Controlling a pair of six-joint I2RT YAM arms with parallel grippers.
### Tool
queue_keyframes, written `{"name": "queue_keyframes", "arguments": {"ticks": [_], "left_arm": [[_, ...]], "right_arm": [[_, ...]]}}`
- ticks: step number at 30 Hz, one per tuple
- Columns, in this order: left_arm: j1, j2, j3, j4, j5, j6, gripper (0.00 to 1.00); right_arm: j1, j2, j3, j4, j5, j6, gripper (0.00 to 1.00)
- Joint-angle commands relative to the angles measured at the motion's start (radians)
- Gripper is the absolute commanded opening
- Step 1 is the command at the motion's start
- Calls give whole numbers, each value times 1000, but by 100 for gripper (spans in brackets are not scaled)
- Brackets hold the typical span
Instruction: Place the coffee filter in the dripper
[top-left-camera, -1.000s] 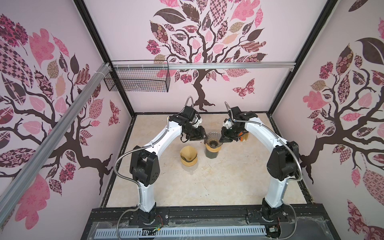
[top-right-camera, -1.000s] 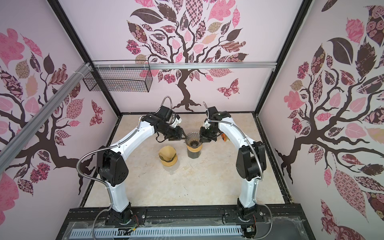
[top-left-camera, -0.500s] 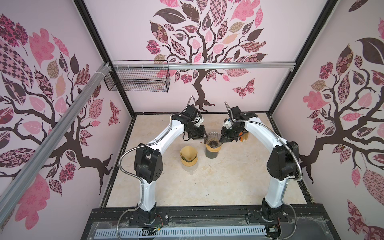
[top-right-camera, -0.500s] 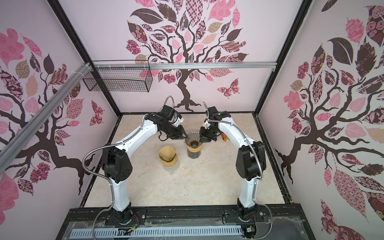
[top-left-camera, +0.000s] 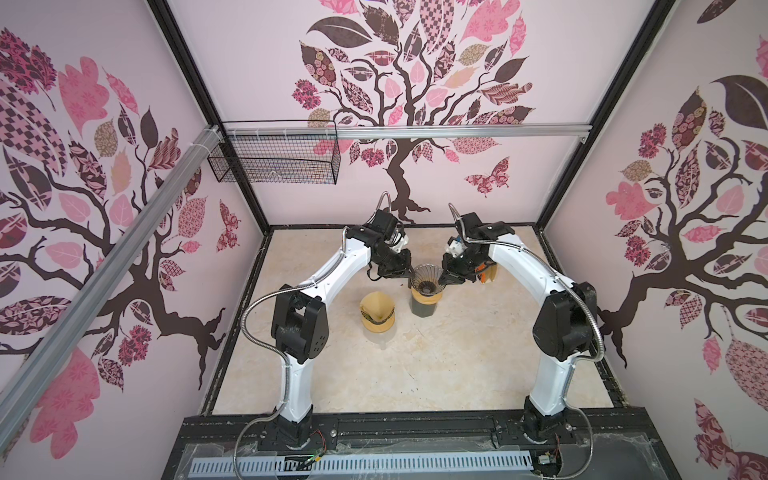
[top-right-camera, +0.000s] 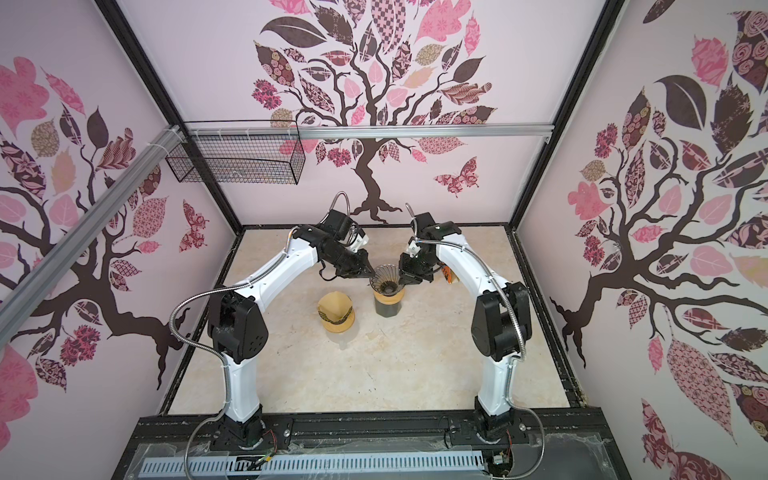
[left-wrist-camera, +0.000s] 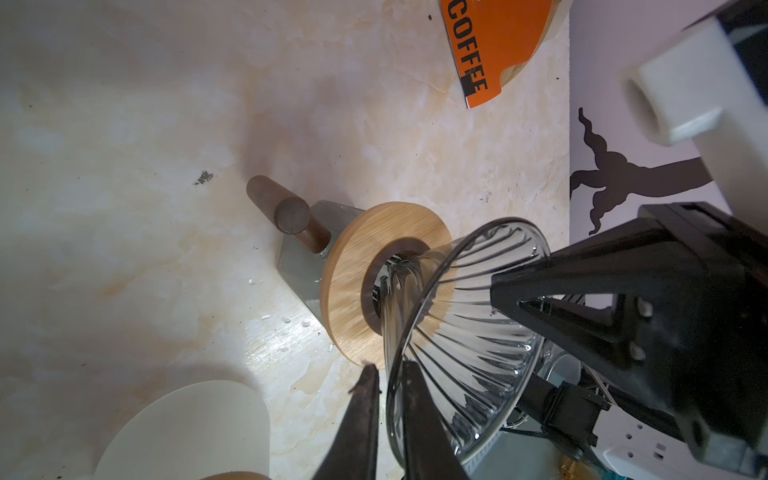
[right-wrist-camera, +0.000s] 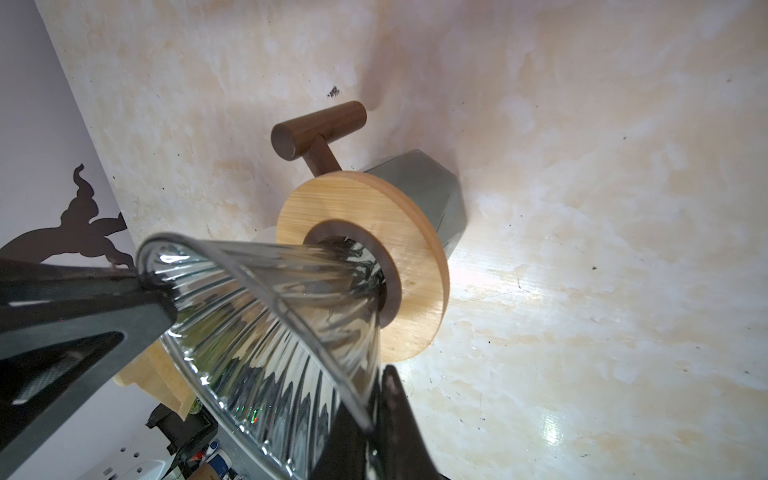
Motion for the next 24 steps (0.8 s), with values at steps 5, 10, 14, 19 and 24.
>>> {"name": "queue_keyframes", "arguments": {"ticks": [5,10,14,19,24], "left_arm": [[-2,32,42,-34,12,-6,12],[-1,32,42,-32,13,-16,8],[-3,33,42,-40,2,-15,5],[-3,43,42,-50,-2,-13,2],[-2,45,66,-51,-2,-15,2]], "right_arm": [[-8,46,48,-16,7,-15,10],[-9,45,58,-19,5,-19,11],[-13,32,77,-22,7,-21,17],[-18,2,90,-21,19,-20,25],[-27,-21,93,-20,42,-20,26]]}}
